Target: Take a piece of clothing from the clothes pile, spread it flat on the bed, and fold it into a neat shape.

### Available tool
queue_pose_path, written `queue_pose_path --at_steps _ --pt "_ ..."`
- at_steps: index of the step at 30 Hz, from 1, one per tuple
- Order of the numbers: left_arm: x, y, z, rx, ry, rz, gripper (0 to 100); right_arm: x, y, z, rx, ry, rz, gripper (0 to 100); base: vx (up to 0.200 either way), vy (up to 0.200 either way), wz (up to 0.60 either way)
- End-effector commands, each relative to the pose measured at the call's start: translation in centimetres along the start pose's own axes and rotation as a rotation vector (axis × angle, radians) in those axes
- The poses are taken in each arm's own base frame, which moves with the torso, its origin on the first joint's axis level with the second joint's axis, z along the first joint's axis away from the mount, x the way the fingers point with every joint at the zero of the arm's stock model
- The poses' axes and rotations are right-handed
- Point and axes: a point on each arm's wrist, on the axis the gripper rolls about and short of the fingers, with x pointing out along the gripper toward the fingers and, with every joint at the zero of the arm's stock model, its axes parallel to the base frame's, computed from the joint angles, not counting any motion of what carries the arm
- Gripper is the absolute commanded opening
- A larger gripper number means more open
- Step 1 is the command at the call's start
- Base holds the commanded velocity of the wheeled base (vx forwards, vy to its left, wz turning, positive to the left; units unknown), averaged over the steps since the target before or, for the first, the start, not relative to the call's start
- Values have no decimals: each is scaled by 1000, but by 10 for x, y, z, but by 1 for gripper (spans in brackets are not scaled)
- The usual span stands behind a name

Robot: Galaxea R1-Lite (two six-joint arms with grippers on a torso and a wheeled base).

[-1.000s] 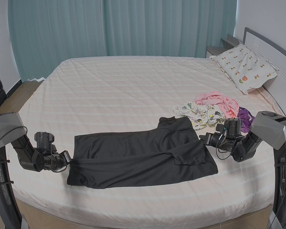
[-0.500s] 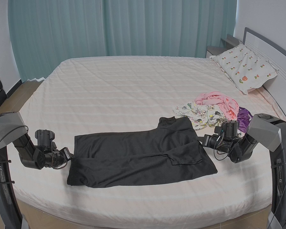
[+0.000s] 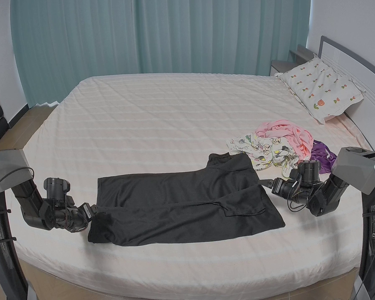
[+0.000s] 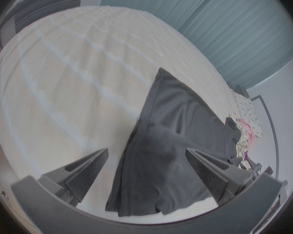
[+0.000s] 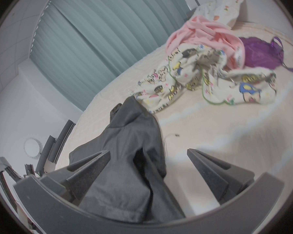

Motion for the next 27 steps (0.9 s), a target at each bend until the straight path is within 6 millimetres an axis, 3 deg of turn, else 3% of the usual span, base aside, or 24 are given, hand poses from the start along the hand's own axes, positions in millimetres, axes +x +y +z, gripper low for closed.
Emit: queue_pose_path --at_steps 1,6,19,20,27 --pt "-20 -6 -26 43 62 -31 100 -25 1 -8 71 36 -25 100 0 0 0" --pt "-26 4 -46 153 90 -16 100 -36 -1 -19 115 49 -36 100 0 0 0" --pt "-20 9 -50 169 67 17 100 -45 -6 -42 100 121 -65 100 0 0 0" --pt "-20 9 -50 169 67 17 0 -45 -5 -42 100 123 -65 100 0 0 0" --pt "-21 9 -52 171 72 28 0 -46 -7 -46 95 141 -75 100 0 0 0"
